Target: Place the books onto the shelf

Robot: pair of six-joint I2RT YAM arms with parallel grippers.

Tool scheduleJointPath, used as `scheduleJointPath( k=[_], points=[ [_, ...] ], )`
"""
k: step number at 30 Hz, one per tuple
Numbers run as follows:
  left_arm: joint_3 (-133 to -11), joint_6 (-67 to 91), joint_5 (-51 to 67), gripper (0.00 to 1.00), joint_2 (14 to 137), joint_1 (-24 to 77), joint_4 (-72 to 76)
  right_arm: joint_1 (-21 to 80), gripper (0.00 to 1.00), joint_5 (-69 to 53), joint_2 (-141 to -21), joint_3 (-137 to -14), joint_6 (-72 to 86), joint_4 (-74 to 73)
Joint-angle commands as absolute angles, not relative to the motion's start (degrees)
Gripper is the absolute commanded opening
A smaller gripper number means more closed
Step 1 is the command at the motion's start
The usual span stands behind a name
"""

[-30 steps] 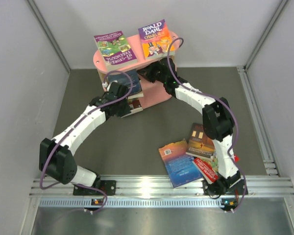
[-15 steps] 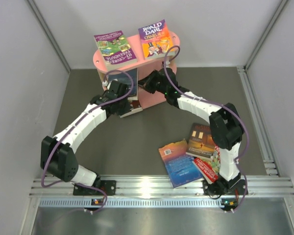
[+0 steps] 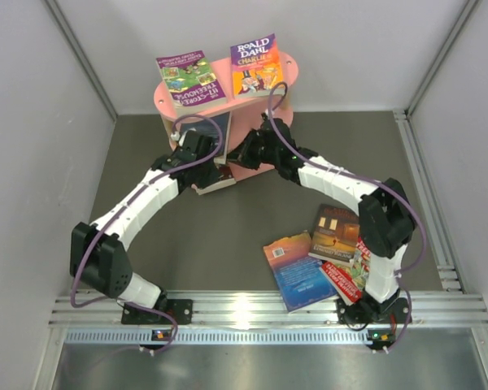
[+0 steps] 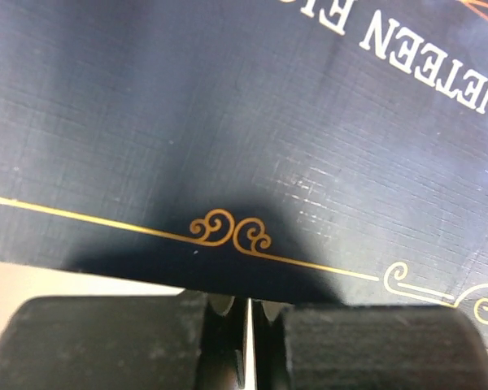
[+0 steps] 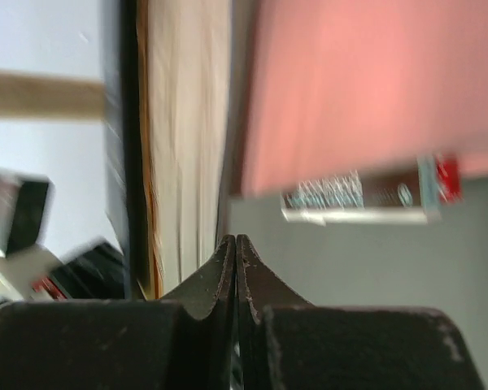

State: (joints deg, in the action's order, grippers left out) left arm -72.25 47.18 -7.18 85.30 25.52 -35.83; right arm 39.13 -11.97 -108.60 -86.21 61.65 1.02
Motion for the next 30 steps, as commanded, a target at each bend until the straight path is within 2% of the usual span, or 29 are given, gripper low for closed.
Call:
scheduleJointPath(
  k=[1,8,13,23,25,26,27,29,30],
  points=[
    [-75.2,47.1,-7.8,0.02,86.7,25.2,-30.2,39.6,0.00,-14.4,-100.6,-84.6,56.7,-6.1],
    [-79.0,46.8,-11.2,0.02,89.7,25.2,-30.1,38.0,0.00,-12.1,-89.8,-76.5,54.4,-8.8],
    [-79.3,47.7,-7.3,0.03,89.4,25.6,-30.1,37.8,0.00,-11.0,-84.2,-71.8,53.6,-9.4],
    [-70.5,48.4,-6.4,0.14,76.1,27.7,-27.2,36.7,0.02,-8.8,-76.4,-68.6,49.5,-13.6],
    [-69.5,48.2,-6.4,0.21,74.0,27.7,-27.5,36.4,0.14,-8.4,-74.5,-68.3,48.6,-14.8],
    [-68.7,47.7,-6.3,0.28,72.2,27.7,-28.0,36.2,0.21,-7.9,-73.8,-67.9,47.7,-15.5],
    [-68.5,47.6,-5.9,0.32,71.3,27.7,-28.3,36.1,0.34,-7.8,-72.5,-67.5,47.6,-15.7],
    [-67.4,47.4,-5.5,0.43,68.9,27.7,-29.4,35.2,0.46,-7.9,-71.1,-66.3,46.9,-16.6],
    [-67.1,47.5,-5.3,0.45,67.9,27.7,-29.9,34.8,0.59,-7.8,-69.9,-65.7,46.6,-17.0]
  ],
)
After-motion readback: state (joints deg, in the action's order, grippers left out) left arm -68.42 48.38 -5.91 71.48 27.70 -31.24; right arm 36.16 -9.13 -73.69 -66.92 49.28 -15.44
